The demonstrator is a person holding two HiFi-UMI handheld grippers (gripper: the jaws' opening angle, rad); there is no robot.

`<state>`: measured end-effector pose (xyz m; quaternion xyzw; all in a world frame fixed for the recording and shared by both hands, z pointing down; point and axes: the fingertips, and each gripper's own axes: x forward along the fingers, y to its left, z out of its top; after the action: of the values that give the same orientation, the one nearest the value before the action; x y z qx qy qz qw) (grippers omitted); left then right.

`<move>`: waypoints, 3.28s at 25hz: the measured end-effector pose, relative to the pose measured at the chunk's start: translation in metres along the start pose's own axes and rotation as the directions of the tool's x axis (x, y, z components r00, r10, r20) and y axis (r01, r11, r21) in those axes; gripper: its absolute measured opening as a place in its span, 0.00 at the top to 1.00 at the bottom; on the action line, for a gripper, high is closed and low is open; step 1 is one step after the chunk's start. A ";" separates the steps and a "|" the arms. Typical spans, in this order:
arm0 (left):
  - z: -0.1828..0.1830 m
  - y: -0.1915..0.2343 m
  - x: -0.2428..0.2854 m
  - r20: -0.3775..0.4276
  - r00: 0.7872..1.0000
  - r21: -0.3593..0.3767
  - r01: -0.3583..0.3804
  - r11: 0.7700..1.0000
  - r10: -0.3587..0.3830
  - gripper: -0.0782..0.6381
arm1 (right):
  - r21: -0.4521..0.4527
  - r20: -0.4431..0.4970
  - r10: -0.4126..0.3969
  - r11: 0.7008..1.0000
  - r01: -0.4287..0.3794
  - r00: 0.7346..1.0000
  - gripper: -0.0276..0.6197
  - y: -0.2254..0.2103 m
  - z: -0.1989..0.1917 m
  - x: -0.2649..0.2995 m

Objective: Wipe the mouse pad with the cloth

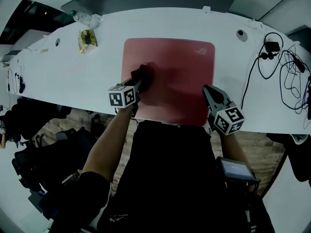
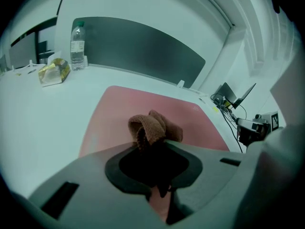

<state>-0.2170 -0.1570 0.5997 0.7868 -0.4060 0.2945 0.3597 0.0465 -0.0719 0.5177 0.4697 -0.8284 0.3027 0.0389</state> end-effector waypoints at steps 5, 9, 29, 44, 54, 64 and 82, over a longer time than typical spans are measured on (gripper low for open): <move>0.003 0.035 -0.013 0.027 0.999 -0.034 -0.019 0.999 0.020 0.79 | 0.003 -0.005 -0.022 1.000 0.022 1.000 0.92 0.003 -0.001 0.011; 0.003 0.061 -0.023 0.043 0.998 -0.057 -0.046 0.997 0.048 0.79 | 0.005 -0.015 -0.038 0.999 0.038 0.999 0.92 0.008 -0.005 0.018; 0.022 0.158 -0.084 0.170 0.955 -0.133 -0.224 0.965 0.245 0.79 | -0.013 0.010 -0.080 0.997 0.080 0.997 0.92 0.043 -0.001 0.037; 0.046 0.100 -0.017 0.137 0.977 0.165 -0.187 0.968 0.165 0.79 | 0.030 0.048 -0.172 0.985 0.171 0.984 0.92 0.031 -0.006 0.010; 0.044 0.055 0.003 0.089 0.990 0.249 -0.131 0.960 0.112 0.79 | 0.049 0.060 -0.187 0.982 0.184 0.981 0.92 0.021 -0.009 -0.005; 0.042 -0.006 0.030 0.048 0.996 0.292 -0.092 0.952 0.081 0.79 | 0.060 0.065 -0.194 0.980 0.190 0.979 0.92 0.004 -0.013 -0.030; 0.040 -0.123 0.080 0.008 1.000 0.331 0.024 0.943 -0.028 0.79 | 0.058 0.066 -0.186 0.981 0.183 0.980 0.92 -0.033 -0.010 -0.065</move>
<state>-0.0658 -0.1726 0.5968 0.8433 -0.3426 0.3484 0.2238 0.1071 -0.0295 0.5189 0.5558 -0.7740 0.3022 0.0253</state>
